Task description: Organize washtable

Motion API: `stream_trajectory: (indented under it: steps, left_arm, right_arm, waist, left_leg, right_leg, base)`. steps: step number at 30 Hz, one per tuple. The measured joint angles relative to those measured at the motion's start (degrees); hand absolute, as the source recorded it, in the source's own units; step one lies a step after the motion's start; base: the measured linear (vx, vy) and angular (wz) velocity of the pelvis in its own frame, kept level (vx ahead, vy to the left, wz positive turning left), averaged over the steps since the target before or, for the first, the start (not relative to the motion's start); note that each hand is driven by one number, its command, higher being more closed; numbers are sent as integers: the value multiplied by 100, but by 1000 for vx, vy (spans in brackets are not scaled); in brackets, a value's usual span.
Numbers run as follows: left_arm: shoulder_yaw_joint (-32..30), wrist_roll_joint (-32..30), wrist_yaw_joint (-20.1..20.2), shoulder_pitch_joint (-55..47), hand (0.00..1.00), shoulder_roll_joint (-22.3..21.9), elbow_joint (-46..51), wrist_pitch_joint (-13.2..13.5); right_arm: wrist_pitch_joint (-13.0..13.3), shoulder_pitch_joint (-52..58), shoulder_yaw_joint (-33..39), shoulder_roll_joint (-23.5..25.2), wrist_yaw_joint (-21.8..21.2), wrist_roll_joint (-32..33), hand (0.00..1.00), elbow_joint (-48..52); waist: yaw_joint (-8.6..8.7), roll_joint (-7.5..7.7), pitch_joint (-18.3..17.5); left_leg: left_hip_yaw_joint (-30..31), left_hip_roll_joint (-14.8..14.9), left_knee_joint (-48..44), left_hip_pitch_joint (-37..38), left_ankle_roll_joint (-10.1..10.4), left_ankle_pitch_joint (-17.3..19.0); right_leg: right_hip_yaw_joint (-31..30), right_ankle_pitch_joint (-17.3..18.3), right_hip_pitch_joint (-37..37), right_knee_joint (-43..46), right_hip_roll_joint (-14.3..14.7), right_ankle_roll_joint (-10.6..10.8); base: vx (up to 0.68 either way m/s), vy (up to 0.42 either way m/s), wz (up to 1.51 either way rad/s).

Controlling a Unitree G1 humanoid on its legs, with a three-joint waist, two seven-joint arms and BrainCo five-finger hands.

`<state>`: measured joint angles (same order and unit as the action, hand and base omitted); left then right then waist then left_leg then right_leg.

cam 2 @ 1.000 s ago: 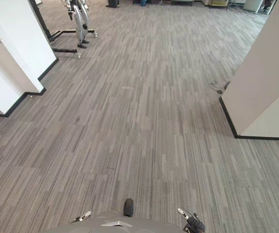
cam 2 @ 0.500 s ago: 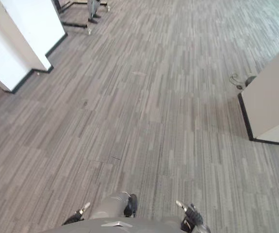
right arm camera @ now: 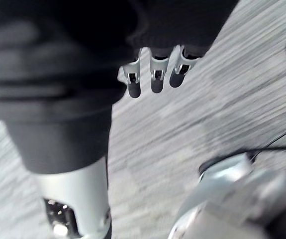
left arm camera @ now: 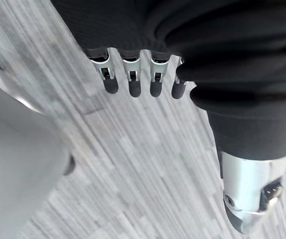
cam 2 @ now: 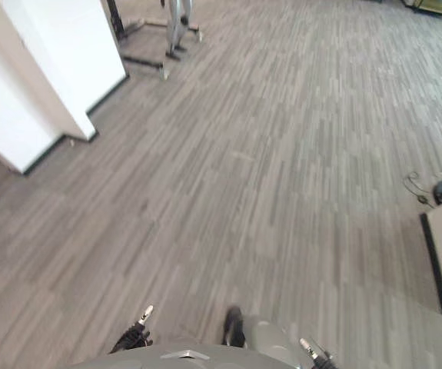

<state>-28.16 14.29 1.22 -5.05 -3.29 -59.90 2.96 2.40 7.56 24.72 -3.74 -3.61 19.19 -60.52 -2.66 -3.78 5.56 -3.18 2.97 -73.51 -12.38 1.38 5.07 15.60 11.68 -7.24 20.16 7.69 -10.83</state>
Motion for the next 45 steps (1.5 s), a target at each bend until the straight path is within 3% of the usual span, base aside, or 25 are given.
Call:
stream_trajectory:
  steps: [3,4,6,7,8,9,10,12,14,16,17,19,20,22,25,26,27,28,29,32,35,36,37,41,45]
  left_arm:
    - [183,-1,4,-67,0,235,221,65]
    - [238,-1,-8,-82,0,328,212,88]
    - [305,-15,-43,-233,0,278,165,98]
    - [349,-16,-76,-368,0,269,103,96]
    - [333,1,-80,-444,0,213,45,98]
    - [308,-10,-96,-469,0,383,-93,80]
    - [339,-10,-122,-405,0,483,-98,66]
    - [347,-14,-124,-287,0,535,-80,55]
    - [386,-75,-116,-214,0,542,-100,0]
    - [528,-233,-96,-39,0,495,-62,3]
    - [586,-234,-86,71,0,507,-89,-7]
    - [761,-233,-60,338,0,404,-85,-6]
    - [772,-240,-54,464,0,264,-56,14]
    - [666,-237,-58,485,0,186,-54,19]
    - [560,-242,-72,191,0,166,-125,16]
    - [501,-256,-66,76,0,142,-123,1]
    - [417,-259,-70,76,0,104,-127,-14]
    - [318,-253,-57,80,0,-20,-112,-20]
    - [333,-231,-62,57,0,-37,-106,-9]
    - [549,-232,-51,58,0,62,-67,22]
    - [810,-184,-68,13,0,197,-53,155]
    - [871,-169,-92,-49,0,205,-61,184]
    - [866,-108,-131,-127,0,155,-62,213]
    - [782,-125,-189,-99,0,396,-110,205]
    - [780,-197,-184,-58,0,497,-309,177]
  right_arm:
    - [40,-588,-667,142,38,172,0,-18]
    - [98,-877,-857,257,63,238,0,-8]
    - [176,-1106,-1059,333,55,284,0,32]
    - [250,-1077,-1054,380,68,353,0,100]
    - [241,-1015,-1070,412,80,385,0,137]
    - [223,-942,-1068,533,88,386,0,202]
    - [223,-834,-1020,547,94,379,0,213]
    - [210,-736,-805,531,85,376,0,178]
    - [187,-543,-731,484,43,361,0,134]
    - [207,-392,-531,457,-72,160,0,259]
    - [206,-397,-446,467,-100,158,0,258]
    - [195,-339,-211,439,-109,154,0,191]
    - [179,-278,-96,425,-85,121,0,164]
    - [134,-168,-75,359,-67,-38,0,60]
    - [62,-152,-175,192,-45,-81,0,-79]
    - [57,-156,-224,192,-59,-155,0,-91]
    - [60,-169,-212,108,-69,-215,0,-79]
    - [53,-294,-281,-35,-60,-251,0,-76]
    - [66,-433,-511,-64,-27,-241,0,-68]
    - [73,-733,-890,26,-12,-225,0,-124]
    - [182,-1123,-932,152,-12,0,0,-133]
    - [266,-1118,-946,175,-18,-3,0,-66]
    - [282,-1097,-943,155,-10,-3,0,-76]
    - [192,-704,-1081,276,29,-11,0,-135]
    - [156,-517,-1062,283,19,-187,0,-319]
  waist:
    - [-367,382,0]
    - [-391,461,-24]
    - [-480,424,-93]
    - [-588,305,-198]
    - [-642,250,-295]
    - [-657,530,-325]
    - [-586,694,-254]
    - [-531,802,-121]
    - [-403,697,-37]
    - [-254,477,-97]
    - [-240,503,-82]
    - [-239,566,-51]
    - [-239,562,-53]
    - [-229,548,-65]
    - [40,356,-255]
    - [18,256,-326]
    - [18,82,-361]
    - [-47,-68,-394]
    - [-136,-58,-292]
    - [-272,42,-112]
    - [-404,107,-74]
    - [-396,22,-116]
    - [-428,-87,-163]
    - [-374,376,-205]
    - [-272,466,-304]
  left_leg:
    - [38,163,789,-1247,0,728]
    - [25,155,2131,-1539,14,744]
    - [212,137,4628,-1481,141,400]
    - [374,137,5072,-1438,262,-300]
    - [338,118,4948,-1381,169,-602]
    - [78,-132,4747,-1215,-111,-241]
    - [-63,-359,4623,-930,-315,87]
    - [-245,-613,4549,-303,-558,512]
    - [-249,-712,4869,589,-692,695]
    - [-99,-587,5609,1493,-685,886]
    - [-65,-573,5702,1628,-673,937]
    - [99,-534,5919,2006,-580,1149]
    - [241,-513,5906,2206,-497,1425]
    - [394,-500,5859,2428,-419,1739]
    - [851,-99,5418,2859,-57,2089]
    - [1091,14,4341,2595,72,2149]
    - [1175,98,3731,2369,242,2039]
    - [1306,68,2457,1775,582,956]
    - [1171,19,1537,1287,585,52]
    - [652,154,1159,663,231,732]
    - [451,48,3668,281,262,1183]
    - [573,81,5344,331,211,577]
    - [703,144,5649,195,106,-422]
    - [353,-171,6196,611,-3,-388]
    - [217,-354,6974,1156,-136,-514]
  right_leg:
    - [-586,283,1081,-629,-230,362]
    - [-745,360,1470,-898,-390,496]
    - [-1040,493,1865,-1076,-585,753]
    - [-1314,610,2003,-893,-663,793]
    - [-1408,680,1983,-614,-721,882]
    - [-1549,696,1730,348,-1085,1022]
    - [-1669,291,1270,1707,-1354,1284]
    - [-1686,-561,555,3753,-1717,1202]
    - [-1356,-495,139,4651,-1857,1123]
    - [-748,-75,-623,4258,-1582,1155]
    - [-530,14,-791,3948,-1562,1174]
    - [400,3,-968,1925,-1620,1189]
    - [669,-314,-995,300,-1593,1199]
    - [575,-608,-1076,-666,-1592,1239]
    - [641,-984,-1184,-480,-1328,1113]
    - [450,-1779,-1027,-570,-1065,730]
    - [547,-1716,-965,-486,-932,674]
    - [503,-1498,-777,-465,-754,596]
    - [339,-1428,-359,-777,-657,560]
    - [104,-1381,582,-1257,-669,543]
    - [-115,-1318,1204,-1439,-897,644]
    - [-151,-1129,1340,-1478,-840,927]
    - [-251,-751,1445,-1460,-720,1134]
    - [-475,-491,1423,-1213,-1219,1289]
    - [-566,-508,1455,-1065,-1418,1313]
  base:
    - [-13,-153,-69]
    - [-136,-24,-69]
    - [40,60,-86]
    - [430,143,-85]
    - [838,207,-83]
    - [870,179,-41]
    - [808,172,-15]
    - [525,111,1]
    - [266,23,-5]
    - [4,-28,1]
    - [-177,-44,18]
    - [-250,41,41]
    - [-158,111,44]
    - [206,-11,42]
    - [633,-390,47]
    - [582,-505,18]
    - [474,-446,-22]
    - [351,-320,-37]
    - [282,-267,-42]
    - [319,-198,-24]
    - [225,-93,-31]
    - [-234,88,-45]
    - [-122,78,-44]
    - [259,41,-31]
    - [168,33,-13]
